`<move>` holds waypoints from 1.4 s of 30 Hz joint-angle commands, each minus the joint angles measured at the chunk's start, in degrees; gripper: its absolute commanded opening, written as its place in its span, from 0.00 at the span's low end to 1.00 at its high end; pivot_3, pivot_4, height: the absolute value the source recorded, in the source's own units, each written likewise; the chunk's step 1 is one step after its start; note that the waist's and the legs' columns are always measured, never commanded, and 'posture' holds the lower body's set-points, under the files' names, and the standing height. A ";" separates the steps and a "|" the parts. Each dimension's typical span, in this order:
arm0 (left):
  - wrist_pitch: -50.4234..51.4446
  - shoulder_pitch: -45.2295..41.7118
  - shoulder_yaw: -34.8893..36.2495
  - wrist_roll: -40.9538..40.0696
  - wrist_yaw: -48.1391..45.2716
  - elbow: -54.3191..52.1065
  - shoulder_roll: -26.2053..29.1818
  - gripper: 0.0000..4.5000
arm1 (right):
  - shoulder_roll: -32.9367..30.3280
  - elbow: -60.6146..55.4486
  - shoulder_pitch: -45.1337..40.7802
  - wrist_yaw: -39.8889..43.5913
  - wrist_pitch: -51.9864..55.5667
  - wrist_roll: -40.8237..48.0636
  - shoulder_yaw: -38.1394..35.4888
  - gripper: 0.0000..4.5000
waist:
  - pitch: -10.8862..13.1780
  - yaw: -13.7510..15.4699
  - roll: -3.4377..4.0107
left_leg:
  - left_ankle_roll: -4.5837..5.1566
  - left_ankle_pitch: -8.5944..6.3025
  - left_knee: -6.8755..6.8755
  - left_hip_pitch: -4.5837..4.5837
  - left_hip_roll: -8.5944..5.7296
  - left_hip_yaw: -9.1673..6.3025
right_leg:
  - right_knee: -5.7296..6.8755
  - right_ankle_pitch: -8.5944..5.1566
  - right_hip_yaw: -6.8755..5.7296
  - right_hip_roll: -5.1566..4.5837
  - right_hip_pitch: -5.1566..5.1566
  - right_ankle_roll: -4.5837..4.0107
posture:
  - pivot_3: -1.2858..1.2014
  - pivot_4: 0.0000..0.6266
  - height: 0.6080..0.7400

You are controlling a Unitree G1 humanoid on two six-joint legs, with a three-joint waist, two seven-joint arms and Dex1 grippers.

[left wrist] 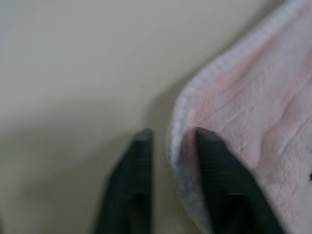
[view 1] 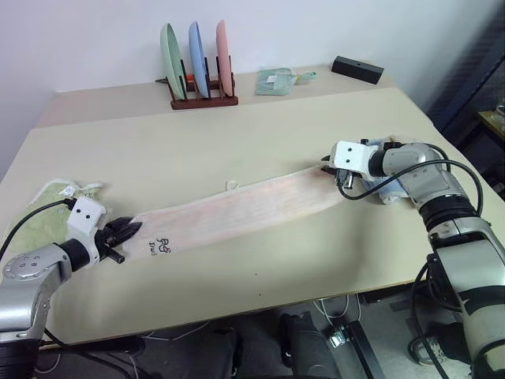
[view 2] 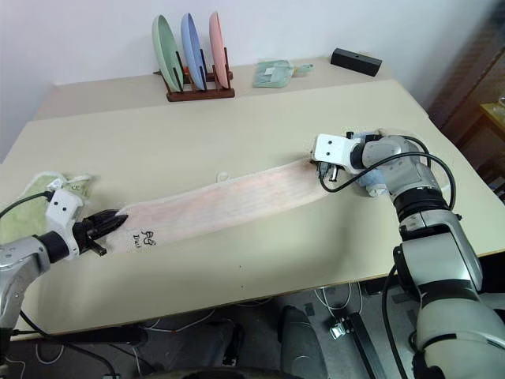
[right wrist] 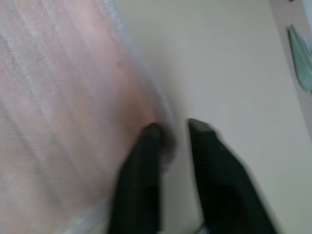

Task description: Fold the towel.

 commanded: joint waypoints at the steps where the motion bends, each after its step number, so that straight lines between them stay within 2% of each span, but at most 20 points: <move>1: -1.31 -0.39 2.10 1.00 2.20 -0.73 0.09 0.75 | -3.95 -1.57 -2.02 -3.39 -1.91 -2.25 -0.96 0.73 | 0.00 0.18 0.00 | 0.00 0.00 0.00 0.00 0.00 0.00 | 0.01 0.00 0.00 0.00 0.00 0.00 | 0.52 0.24 0.99; 5: -5.14 -1.44 3.00 4.45 7.41 0.56 -0.86 0.75 | -8.31 -4.12 0.18 -5.45 -1.53 -2.08 -3.07 0.73 | 0.00 0.20 0.00 | 0.00 0.00 0.00 0.00 -0.02 0.00 | -0.01 0.00 0.00 -0.01 0.01 0.00 | 0.52 0.24 0.99; 8: -7.23 -3.00 4.08 5.69 10.95 1.07 -2.01 0.75 | -10.22 -10.74 4.82 -0.08 5.23 4.66 -7.63 0.73 | -0.01 0.17 -0.01 | -0.01 0.00 -0.01 0.01 0.01 -0.01 | -0.02 0.00 -0.01 0.01 0.01 0.00 | 0.52 0.24 0.99; 9: -7.69 -3.51 4.24 5.95 11.87 1.13 -2.36 0.76 | -10.76 -16.45 8.22 3.81 11.02 9.61 -10.12 0.86 | -0.01 0.19 -0.02 | -0.01 0.00 -0.02 0.01 0.01 -0.01 | -0.03 0.00 0.00 0.00 0.02 0.00 | 0.52 0.24 0.99; 11: -8.79 -4.29 4.38 6.61 13.26 1.27 -3.05 0.76 | -11.39 -28.69 14.83 9.08 23.65 18.62 -14.76 0.99 | -0.02 0.26 -0.02 | -0.01 0.00 -0.01 0.00 0.04 -0.03 | -0.05 0.00 0.00 0.00 0.05 0.00 | 0.52 0.24 0.99; 15: -10.18 -6.51 4.03 5.63 14.37 0.61 -5.07 0.76 | -13.04 -53.17 30.66 11.91 47.47 32.62 -21.68 0.99 | -0.02 0.54 0.00 | 0.03 -0.02 0.00 0.01 0.04 -0.06 | -0.07 0.00 0.01 -0.01 0.09 0.00 | 0.52 0.24 0.99; 17: -8.05 -5.56 2.94 2.27 10.41 -2.49 -5.05 0.76 | -12.15 -61.90 37.28 10.19 58.63 39.26 -24.71 0.99 | -0.03 0.63 -0.02 | 0.04 -0.03 0.01 0.01 0.04 -0.06 | -0.07 0.00 0.01 -0.02 0.11 0.00 | 0.52 0.24 0.99; 21: -5.94 -0.57 1.04 0.27 3.57 -7.65 -2.52 0.76 | -8.81 -71.72 43.96 3.66 72.56 46.82 -28.35 0.99 | -0.05 0.40 -0.03 | 0.27 -0.17 0.02 0.05 0.05 -0.02 | -0.07 0.00 0.05 -0.03 0.12 0.01 | 0.52 0.24 0.99; 28: -5.76 1.83 3.20 2.15 3.81 -5.59 -0.10 0.76 | -0.92 -74.89 44.57 -8.69 86.87 54.47 -33.69 0.99 | -0.06 1.09 -0.05 | 0.35 -0.22 0.03 0.10 0.08 -0.01 | -0.06 0.00 0.02 -0.02 0.18 0.01 | 0.52 0.24 0.99; 31: -6.62 0.87 4.94 -0.90 2.55 -8.16 -0.69 0.76 | 6.56 -72.18 41.99 -17.12 95.89 59.64 -40.77 0.99 | -0.10 1.60 -0.13 | 0.34 -0.21 0.04 0.09 0.08 -0.01 | -0.08 0.00 0.00 -0.01 0.18 0.01 | 0.52 0.24 0.99; 34: -6.62 0.13 1.58 -3.46 -0.25 -14.12 -1.21 0.76 | 13.82 -68.38 38.05 -26.02 101.76 60.82 -47.33 0.99 | -0.11 1.80 -0.15 | 0.34 -0.21 0.06 0.08 0.08 -0.04 | -0.10 0.03 -0.01 -0.03 0.22 -0.01 | 0.52 0.24 0.99; 42: -2.79 -5.89 -9.18 -6.35 -3.34 -21.22 -2.50 0.76 | 23.58 -64.36 30.53 -39.39 108.48 61.55 -57.90 0.99 | -0.13 1.44 -0.11 | 0.09 -0.06 0.03 0.09 0.07 -0.03 | -0.08 0.03 -0.01 -0.01 0.19 -0.02 | 0.52 0.24 0.99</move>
